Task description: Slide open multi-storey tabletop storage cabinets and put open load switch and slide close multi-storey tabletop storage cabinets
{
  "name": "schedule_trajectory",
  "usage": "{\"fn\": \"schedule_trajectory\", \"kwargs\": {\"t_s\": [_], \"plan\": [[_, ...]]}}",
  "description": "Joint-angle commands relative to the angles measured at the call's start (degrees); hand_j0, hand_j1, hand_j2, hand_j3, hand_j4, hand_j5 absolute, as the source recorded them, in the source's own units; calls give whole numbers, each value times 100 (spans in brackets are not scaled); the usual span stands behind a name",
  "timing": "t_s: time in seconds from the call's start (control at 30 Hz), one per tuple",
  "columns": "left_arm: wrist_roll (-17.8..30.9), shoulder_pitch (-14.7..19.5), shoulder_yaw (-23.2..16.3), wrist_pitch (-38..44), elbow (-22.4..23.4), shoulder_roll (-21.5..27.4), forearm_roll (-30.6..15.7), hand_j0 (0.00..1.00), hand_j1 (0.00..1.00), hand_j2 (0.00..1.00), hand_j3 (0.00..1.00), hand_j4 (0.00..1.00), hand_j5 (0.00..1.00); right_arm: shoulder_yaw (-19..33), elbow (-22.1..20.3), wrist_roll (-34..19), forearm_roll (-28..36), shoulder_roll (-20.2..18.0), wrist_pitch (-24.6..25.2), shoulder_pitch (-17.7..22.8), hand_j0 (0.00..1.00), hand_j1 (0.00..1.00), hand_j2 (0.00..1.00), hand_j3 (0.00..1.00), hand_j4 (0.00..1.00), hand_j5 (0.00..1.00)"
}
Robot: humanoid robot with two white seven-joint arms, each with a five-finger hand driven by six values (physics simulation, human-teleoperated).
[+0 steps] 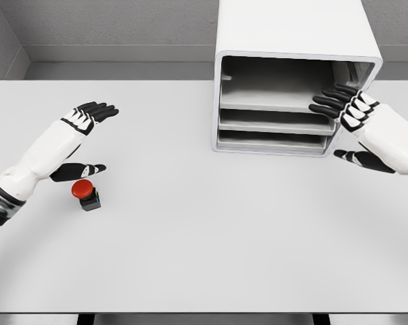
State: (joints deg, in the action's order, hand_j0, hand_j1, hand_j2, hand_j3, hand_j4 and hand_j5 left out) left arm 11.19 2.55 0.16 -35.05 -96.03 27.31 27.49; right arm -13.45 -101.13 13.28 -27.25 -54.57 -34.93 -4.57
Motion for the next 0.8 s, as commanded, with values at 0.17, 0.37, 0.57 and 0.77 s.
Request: {"fn": "schedule_trajectory", "kwargs": {"t_s": [0.17,0.37,0.57,0.77], "plan": [[-11,-114,493,5,-4,28,-648,100,100,100,100,100,100,-26,-3,-9,18,8,-7,-97,100,100,100,100,100,100],[-3,-430,880,5,40,257,-1457,100,100,100,100,100,100,-79,6,-879,1,420,-7,-369,89,89,89,89,89,89],[1104,-589,1118,5,242,573,-2380,100,100,100,100,100,100,-325,50,-1600,45,1045,-7,-589,83,83,83,83,83,83],[1588,-799,758,5,558,950,-2899,100,100,100,100,100,100,-421,94,-1618,97,1256,-7,-712,81,81,81,81,81,81]]}}
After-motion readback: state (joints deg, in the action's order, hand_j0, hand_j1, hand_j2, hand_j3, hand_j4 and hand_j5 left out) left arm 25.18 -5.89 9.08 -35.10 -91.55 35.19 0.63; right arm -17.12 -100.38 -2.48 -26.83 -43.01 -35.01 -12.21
